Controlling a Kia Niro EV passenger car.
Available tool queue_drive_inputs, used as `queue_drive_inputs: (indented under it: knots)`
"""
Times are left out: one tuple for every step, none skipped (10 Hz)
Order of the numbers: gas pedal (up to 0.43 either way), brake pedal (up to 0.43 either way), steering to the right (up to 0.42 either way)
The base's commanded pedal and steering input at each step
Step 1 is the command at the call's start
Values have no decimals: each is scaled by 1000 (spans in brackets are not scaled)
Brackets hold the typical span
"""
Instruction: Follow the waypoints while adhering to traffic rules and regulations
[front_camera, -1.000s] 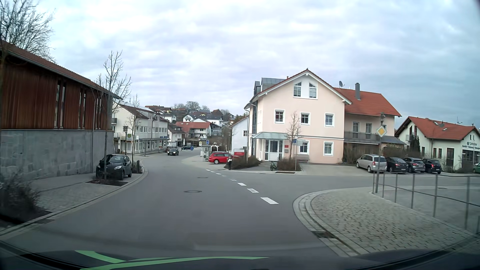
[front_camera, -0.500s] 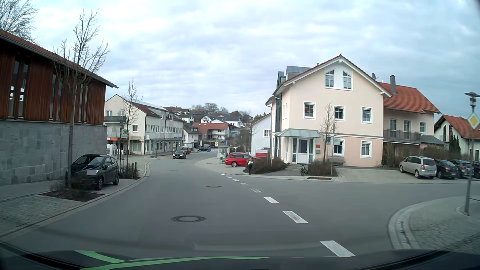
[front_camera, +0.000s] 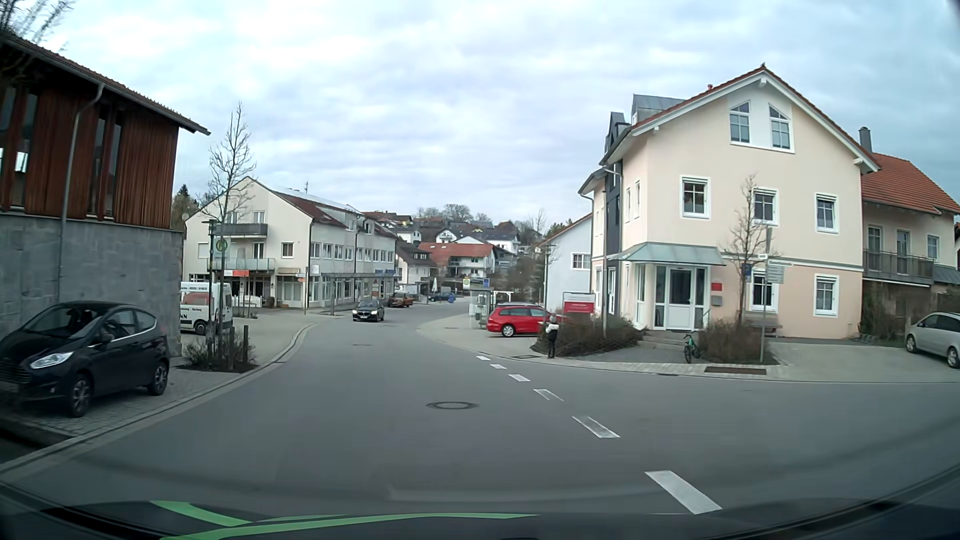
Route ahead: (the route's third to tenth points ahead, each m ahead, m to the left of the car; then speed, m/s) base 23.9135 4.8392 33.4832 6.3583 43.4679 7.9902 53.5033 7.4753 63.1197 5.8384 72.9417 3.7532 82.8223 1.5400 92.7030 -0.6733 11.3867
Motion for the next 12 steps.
queue_drive_inputs:
  knots:
    - [0,0,-44]
    - [0,0,-44]
    - [0,0,-44]
    - [0,0,-44]
    - [0,0,-44]
    - [0,0,-44]
    - [0,0,-44]
    - [0,0,-43]
    - [0,0,-42]
    - [0,0,-41]
    - [0,0,-38]
    - [0,0,-32]
